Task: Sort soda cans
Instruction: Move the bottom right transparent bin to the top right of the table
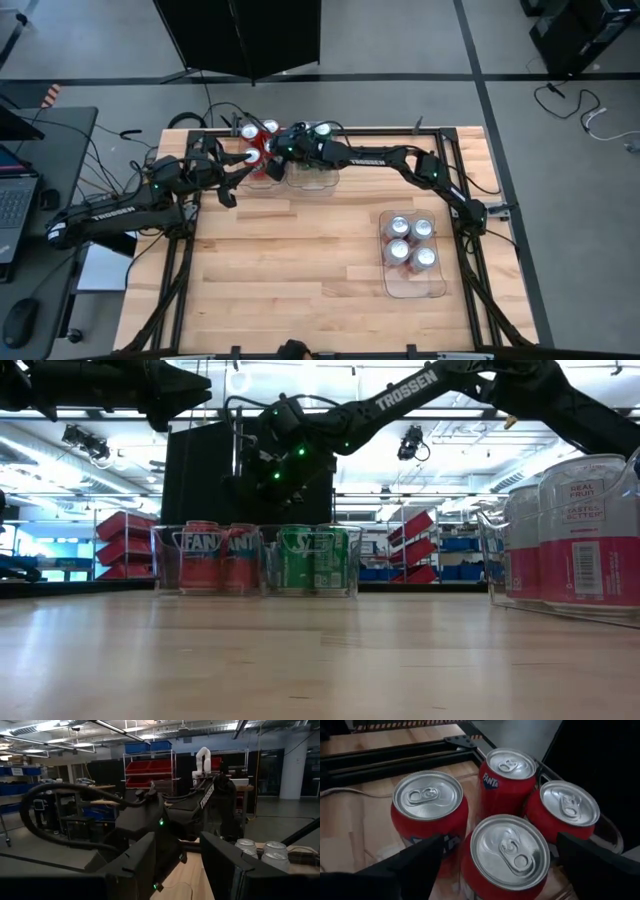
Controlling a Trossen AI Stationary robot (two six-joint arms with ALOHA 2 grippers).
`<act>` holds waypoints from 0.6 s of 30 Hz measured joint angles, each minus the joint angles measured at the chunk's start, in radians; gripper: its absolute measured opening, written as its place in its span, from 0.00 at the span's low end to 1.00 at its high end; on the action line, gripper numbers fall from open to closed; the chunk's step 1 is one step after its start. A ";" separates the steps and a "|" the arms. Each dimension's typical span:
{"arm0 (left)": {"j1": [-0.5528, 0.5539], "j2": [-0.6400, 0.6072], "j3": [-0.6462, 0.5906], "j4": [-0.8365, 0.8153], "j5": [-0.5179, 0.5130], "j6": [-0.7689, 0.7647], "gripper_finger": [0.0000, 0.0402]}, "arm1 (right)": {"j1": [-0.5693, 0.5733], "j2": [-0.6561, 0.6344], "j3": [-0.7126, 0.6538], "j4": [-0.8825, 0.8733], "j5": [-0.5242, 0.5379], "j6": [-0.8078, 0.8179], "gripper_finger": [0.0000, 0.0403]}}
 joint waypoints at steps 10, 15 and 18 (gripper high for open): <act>0.000 0.000 0.000 -0.004 0.000 0.001 0.39 | 0.032 -0.107 0.143 -0.364 -0.016 -0.118 0.78; 0.000 -0.002 0.000 -0.010 0.000 0.002 0.39 | 0.073 -0.194 0.166 -0.697 -0.031 -0.150 0.52; 0.000 -0.002 0.000 -0.020 0.000 0.005 0.39 | 0.104 -0.218 0.165 -0.832 -0.031 -0.180 0.28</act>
